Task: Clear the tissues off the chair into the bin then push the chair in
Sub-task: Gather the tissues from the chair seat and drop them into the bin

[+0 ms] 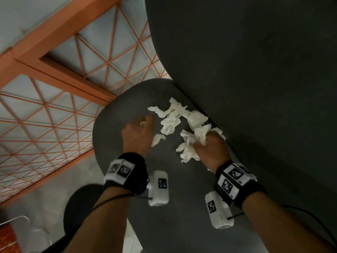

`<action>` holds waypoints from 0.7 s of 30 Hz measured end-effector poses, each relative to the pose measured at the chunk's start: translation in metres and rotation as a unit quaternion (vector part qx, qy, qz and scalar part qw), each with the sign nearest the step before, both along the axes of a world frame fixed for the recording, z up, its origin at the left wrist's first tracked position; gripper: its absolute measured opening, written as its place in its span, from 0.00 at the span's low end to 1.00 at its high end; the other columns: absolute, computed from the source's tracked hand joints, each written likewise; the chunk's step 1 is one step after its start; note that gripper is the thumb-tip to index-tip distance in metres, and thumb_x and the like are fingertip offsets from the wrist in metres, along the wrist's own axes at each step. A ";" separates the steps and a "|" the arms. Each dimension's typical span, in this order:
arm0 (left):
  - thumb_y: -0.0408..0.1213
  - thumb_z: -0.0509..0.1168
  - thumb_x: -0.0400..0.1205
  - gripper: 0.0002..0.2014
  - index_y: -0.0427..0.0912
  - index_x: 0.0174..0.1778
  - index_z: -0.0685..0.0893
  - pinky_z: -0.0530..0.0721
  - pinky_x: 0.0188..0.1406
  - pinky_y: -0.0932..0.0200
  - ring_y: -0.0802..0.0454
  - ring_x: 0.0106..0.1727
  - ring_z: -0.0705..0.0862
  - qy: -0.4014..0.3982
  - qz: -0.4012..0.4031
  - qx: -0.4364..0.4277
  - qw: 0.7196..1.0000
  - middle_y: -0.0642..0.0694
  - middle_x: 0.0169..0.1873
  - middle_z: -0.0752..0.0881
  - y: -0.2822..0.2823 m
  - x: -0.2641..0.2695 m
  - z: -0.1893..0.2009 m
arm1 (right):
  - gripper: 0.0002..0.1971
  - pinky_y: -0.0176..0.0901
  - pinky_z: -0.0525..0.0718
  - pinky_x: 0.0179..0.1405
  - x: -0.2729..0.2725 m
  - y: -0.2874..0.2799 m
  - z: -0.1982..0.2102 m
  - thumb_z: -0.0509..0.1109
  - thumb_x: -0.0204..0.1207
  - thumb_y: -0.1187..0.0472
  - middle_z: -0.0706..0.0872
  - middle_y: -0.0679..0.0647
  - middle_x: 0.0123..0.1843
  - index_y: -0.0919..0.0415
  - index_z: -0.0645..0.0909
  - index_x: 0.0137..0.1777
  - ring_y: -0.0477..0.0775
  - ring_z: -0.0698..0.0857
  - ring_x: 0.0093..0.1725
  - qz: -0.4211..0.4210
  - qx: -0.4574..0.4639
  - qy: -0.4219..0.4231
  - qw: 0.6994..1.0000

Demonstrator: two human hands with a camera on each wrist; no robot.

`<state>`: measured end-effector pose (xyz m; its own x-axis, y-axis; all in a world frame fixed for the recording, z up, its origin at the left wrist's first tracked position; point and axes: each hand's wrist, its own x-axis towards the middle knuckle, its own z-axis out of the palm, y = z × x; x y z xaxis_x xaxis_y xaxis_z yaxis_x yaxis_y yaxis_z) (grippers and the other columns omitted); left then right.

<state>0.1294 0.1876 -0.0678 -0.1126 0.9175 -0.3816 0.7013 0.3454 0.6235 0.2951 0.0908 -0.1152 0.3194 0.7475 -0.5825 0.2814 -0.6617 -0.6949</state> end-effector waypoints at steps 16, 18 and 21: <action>0.48 0.63 0.82 0.11 0.45 0.50 0.83 0.79 0.48 0.54 0.45 0.46 0.83 0.151 -0.191 0.025 0.970 0.45 0.45 0.86 0.025 0.022 -0.031 | 0.19 0.56 0.79 0.61 0.010 0.057 -0.006 0.63 0.82 0.51 0.81 0.63 0.67 0.54 0.74 0.71 0.68 0.81 0.66 0.171 -0.081 -0.185 0.964; 0.44 0.66 0.80 0.07 0.45 0.42 0.79 0.71 0.43 0.58 0.50 0.41 0.78 0.131 -0.169 0.060 0.975 0.48 0.40 0.81 0.015 0.009 -0.027 | 0.18 0.55 0.81 0.59 0.007 0.052 -0.005 0.62 0.80 0.48 0.85 0.63 0.61 0.57 0.77 0.65 0.67 0.83 0.61 0.138 -0.059 -0.164 0.975; 0.35 0.67 0.78 0.03 0.41 0.45 0.81 0.67 0.40 0.67 0.53 0.41 0.77 0.101 -0.139 0.081 0.982 0.50 0.42 0.79 -0.004 -0.010 -0.025 | 0.20 0.41 0.78 0.40 0.007 0.034 0.006 0.62 0.79 0.40 0.87 0.53 0.42 0.57 0.82 0.47 0.55 0.84 0.44 0.064 -0.004 -0.110 0.992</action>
